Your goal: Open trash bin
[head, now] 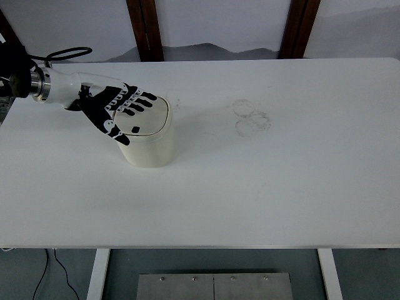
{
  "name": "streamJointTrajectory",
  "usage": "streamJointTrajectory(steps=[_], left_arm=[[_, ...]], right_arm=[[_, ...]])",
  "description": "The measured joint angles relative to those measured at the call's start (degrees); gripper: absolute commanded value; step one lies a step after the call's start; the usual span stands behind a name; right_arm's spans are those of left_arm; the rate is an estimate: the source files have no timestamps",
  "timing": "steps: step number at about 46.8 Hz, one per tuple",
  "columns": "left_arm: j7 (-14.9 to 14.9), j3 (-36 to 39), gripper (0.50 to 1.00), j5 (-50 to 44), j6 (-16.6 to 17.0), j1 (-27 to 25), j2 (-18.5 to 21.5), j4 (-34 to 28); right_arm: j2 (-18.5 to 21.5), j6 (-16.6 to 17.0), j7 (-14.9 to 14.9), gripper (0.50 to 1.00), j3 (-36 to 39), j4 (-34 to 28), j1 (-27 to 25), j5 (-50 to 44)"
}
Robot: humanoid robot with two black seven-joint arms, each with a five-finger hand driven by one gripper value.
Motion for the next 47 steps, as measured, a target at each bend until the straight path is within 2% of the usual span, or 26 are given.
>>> streamJointTrajectory(steps=[9, 33, 42, 47], left_arm=[[0.0, 0.0, 1.0, 2.5, -0.8, -0.1, 0.0, -0.1], [-0.1, 0.0, 1.0, 2.6, -0.1, 2.3, -0.9, 0.0], [-0.2, -0.3, 1.0, 0.5, -0.1, -0.7, -0.3, 1.1], [-0.4, -1.1, 1.0, -4.3, 0.1, -1.4, -0.1, 2.7]], right_arm=[[0.0, 0.0, 0.0, 0.993, 0.0, 0.0, 0.0, 0.0], [0.0, 0.0, 0.0, 0.993, 0.0, 0.0, 0.0, 0.0], [0.0, 0.0, 0.0, 0.993, 0.0, 0.0, 0.0, 0.0], [0.0, 0.0, 0.0, 0.993, 0.0, 0.0, 0.0, 0.0]])
